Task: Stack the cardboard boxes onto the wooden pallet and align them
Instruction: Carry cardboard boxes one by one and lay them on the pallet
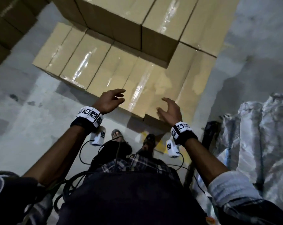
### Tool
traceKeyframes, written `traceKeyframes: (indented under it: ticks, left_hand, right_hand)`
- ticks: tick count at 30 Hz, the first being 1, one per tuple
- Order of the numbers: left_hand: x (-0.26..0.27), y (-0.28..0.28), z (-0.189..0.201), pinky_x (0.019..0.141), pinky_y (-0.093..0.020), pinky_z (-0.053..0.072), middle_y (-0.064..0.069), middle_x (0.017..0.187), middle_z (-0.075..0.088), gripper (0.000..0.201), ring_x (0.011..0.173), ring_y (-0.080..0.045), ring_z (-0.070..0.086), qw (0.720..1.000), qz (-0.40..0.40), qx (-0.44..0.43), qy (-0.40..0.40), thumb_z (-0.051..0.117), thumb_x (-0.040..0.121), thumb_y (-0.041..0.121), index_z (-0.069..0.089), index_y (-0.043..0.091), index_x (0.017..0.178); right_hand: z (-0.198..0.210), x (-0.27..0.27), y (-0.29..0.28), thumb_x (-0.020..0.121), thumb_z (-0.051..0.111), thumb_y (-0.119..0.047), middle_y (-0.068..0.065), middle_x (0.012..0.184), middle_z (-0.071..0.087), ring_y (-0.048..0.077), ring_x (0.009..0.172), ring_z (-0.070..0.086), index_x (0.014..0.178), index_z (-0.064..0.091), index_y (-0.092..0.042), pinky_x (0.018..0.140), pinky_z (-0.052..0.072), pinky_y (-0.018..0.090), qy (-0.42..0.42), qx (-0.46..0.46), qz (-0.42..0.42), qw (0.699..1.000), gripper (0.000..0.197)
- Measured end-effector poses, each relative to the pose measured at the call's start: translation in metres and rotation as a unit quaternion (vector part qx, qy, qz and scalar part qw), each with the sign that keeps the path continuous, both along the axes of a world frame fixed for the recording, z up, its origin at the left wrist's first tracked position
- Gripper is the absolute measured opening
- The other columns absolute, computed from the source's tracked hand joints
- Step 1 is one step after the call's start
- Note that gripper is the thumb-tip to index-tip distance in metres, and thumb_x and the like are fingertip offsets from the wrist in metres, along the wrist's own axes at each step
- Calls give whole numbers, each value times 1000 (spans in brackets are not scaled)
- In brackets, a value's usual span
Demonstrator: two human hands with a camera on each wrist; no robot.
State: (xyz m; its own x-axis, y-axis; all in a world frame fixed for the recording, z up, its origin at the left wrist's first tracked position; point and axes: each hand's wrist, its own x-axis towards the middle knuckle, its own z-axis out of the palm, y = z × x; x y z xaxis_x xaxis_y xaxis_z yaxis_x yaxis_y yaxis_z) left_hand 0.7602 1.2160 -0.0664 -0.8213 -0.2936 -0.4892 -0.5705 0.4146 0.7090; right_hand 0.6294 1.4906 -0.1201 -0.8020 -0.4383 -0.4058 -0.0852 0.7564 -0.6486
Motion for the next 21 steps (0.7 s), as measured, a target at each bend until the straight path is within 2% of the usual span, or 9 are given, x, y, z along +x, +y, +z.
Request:
traceKeyframes:
  ticks: [3,8,14,18,21]
  left_hand:
    - [24,-35,16,99,-35,51,-2,132,67,46,113,-19,66,998,28,-38,31,65,101,26,56,26,147]
    - [73,-90,21,99,-37,54,-6,120,74,39,109,-18,69,992,91,-47,75,65,101,23,63,23,140]
    - [147,-187,11,90,-29,53,-5,113,76,32,99,-14,70,981,164,-60,85,66,100,21,69,21,133]
    - [212,-275,16,90,-33,55,-3,111,76,43,99,-15,71,978,187,-60,65,59,93,40,69,25,133]
    - [257,-332,23,91,-33,54,-1,110,77,44,100,-16,71,977,195,-70,50,57,93,41,69,25,132]
  right_hand:
    - [16,8,-67,91,76,-28,11,144,58,29,133,53,140,59,-17,108,35,28,25,-23,93,995,54]
    - [31,45,-181,91,75,-28,9,140,60,27,130,56,136,63,-14,107,41,32,33,-49,210,976,49]
    - [36,106,-314,89,71,-34,6,146,55,27,132,54,139,61,-19,111,44,43,-1,-57,276,959,53]
    - [43,155,-417,89,72,-34,7,140,60,28,123,59,137,62,-17,106,46,38,11,-46,305,951,51]
    - [46,187,-488,86,71,-37,11,137,61,32,121,61,136,63,-14,103,49,40,8,-59,330,942,55]
